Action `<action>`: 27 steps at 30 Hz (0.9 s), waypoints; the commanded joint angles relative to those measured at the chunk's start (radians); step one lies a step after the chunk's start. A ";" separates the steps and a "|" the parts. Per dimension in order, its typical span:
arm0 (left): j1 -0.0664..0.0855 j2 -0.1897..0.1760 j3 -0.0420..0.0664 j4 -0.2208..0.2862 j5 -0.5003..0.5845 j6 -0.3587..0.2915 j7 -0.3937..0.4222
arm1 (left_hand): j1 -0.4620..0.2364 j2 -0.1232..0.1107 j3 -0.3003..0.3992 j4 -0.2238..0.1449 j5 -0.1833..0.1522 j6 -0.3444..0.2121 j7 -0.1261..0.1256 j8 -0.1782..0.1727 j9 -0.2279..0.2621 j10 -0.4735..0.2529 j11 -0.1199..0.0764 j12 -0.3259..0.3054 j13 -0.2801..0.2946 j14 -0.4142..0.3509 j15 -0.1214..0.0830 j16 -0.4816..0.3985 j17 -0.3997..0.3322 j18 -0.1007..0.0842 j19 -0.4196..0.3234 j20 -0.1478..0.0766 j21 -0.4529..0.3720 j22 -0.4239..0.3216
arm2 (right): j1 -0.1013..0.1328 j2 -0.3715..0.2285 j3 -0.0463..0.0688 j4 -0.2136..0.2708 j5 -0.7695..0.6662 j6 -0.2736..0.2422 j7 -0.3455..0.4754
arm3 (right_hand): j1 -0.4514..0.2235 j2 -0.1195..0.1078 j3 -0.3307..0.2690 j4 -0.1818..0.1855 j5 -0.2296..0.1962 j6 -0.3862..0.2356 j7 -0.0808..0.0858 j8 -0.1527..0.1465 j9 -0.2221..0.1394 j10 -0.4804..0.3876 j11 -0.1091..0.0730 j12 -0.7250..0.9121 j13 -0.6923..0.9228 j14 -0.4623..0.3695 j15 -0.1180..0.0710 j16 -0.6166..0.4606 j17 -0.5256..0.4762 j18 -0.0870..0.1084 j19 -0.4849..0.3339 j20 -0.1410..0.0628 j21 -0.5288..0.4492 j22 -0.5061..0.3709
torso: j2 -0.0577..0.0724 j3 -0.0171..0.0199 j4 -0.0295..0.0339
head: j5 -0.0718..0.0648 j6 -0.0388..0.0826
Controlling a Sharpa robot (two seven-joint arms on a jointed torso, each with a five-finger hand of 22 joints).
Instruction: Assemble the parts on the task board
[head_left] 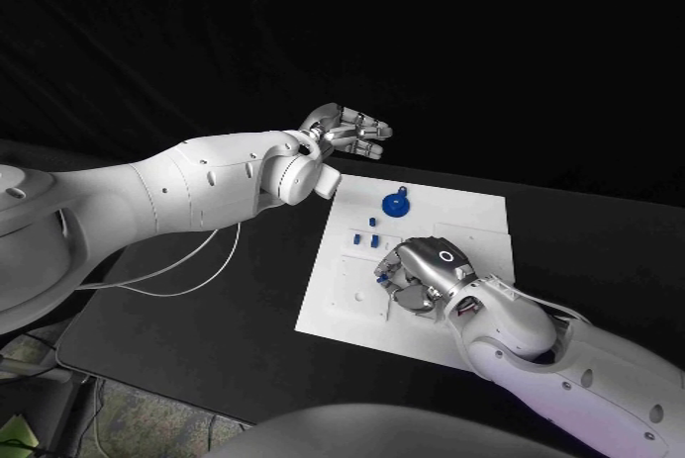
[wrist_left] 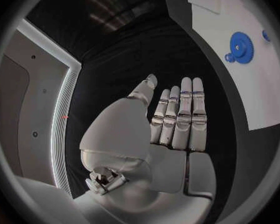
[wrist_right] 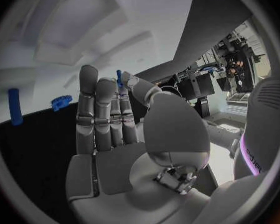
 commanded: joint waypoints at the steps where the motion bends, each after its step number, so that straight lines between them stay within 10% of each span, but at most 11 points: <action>1: 0.001 0.001 0.001 0.002 -0.004 0.012 0.004 | 0.001 0.009 0.000 0.003 -0.006 -0.003 -0.002 -0.001 0.001 -0.005 -0.001 -0.001 0.001 -0.004 0.004 -0.002 0.002 -0.011 0.000 0.005 0.002 -0.001 | 0.000 -0.003 0.011 0.010 -0.004 0.017 -0.012 | 0.005 0.004 0.003 0.003 -0.003 0.008 -0.001 0.004 0.002 0.006 -0.001 0.003 0.001 0.002 -0.007 0.006 0.000 0.020 0.033 -0.008 0.003 0.001 | -0.001 -0.0001 -0.0020 | 0.001 -0.001; 11: 0.001 0.003 0.001 0.001 -0.005 0.013 0.002 | 0.001 0.009 -0.001 0.003 -0.006 -0.002 -0.002 -0.001 0.001 -0.006 -0.001 -0.001 0.001 -0.005 0.004 -0.002 0.001 -0.011 -0.001 0.005 0.003 -0.004 | 0.012 0.000 0.026 0.002 0.001 0.089 -0.023 | 0.004 0.006 0.001 0.002 -0.001 0.006 -0.001 0.004 0.002 0.004 -0.001 0.003 0.001 0.001 -0.006 0.005 0.000 0.019 0.032 -0.007 0.002 0.002 | 0.000 0.0007 -0.0006 | 0.000 -0.002; 27: 0.001 0.006 0.001 0.001 -0.006 0.012 0.001 | 0.003 0.008 -0.002 0.002 -0.006 -0.002 -0.002 -0.001 0.001 -0.006 -0.001 -0.001 0.001 -0.005 0.004 -0.002 0.001 -0.011 -0.001 0.005 0.004 -0.005 | 0.031 0.018 0.013 -0.013 -0.023 0.128 -0.035 | 0.003 0.010 -0.004 -0.001 0.000 0.006 -0.001 0.004 0.002 0.004 -0.001 0.004 0.001 0.001 -0.006 0.005 -0.002 0.018 0.032 -0.007 0.000 0.004 | 0.000 -0.0002 0.0004 | 0.001 -0.010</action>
